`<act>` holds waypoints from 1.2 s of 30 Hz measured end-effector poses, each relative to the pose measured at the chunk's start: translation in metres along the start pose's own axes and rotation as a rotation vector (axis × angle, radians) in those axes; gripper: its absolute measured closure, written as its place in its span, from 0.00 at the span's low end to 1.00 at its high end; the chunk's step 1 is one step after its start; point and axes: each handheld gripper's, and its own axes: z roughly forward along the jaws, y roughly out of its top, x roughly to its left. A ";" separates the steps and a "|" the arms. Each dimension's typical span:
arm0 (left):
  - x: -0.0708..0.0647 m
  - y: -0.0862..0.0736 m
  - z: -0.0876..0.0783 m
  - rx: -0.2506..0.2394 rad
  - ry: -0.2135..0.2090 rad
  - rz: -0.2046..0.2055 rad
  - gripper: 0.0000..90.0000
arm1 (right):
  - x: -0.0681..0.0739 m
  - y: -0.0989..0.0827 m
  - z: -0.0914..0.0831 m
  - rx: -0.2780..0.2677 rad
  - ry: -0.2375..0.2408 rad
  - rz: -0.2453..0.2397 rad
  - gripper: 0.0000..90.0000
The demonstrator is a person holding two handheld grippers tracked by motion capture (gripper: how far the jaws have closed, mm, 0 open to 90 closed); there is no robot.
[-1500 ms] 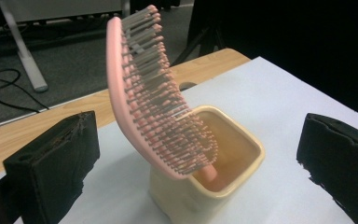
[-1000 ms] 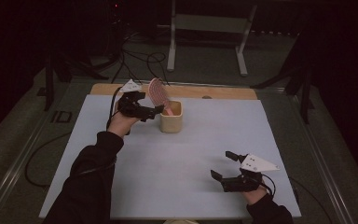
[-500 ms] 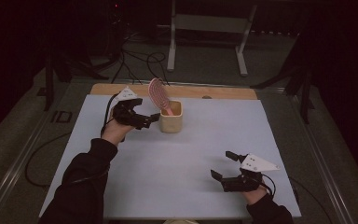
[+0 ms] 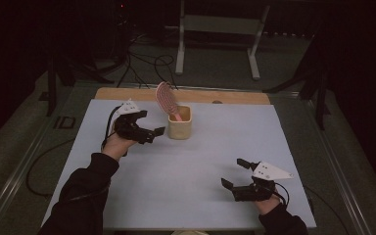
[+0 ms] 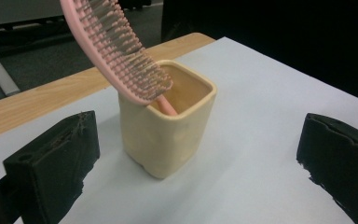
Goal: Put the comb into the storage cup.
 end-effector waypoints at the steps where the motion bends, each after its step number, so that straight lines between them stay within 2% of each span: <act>1: 0.000 -0.001 -0.001 -0.001 0.001 -0.001 0.00 | 0.000 0.000 0.000 0.001 0.002 0.002 0.11; 10: -0.002 -0.016 -0.012 -0.001 -0.004 -0.001 0.00 | 0.001 0.000 0.001 0.004 0.003 -0.001 0.11; 20: -0.007 -0.042 -0.024 0.024 -0.018 -0.005 0.00 | 0.000 0.000 0.002 0.007 0.000 0.002 0.11; 26: -0.016 -0.061 -0.029 0.035 -0.034 0.002 0.00 | 0.000 -0.001 0.002 0.007 -0.001 0.006 0.11; 36: -0.024 -0.079 -0.039 0.057 -0.049 0.011 0.00 | 0.000 -0.001 0.002 0.011 -0.003 0.007 0.11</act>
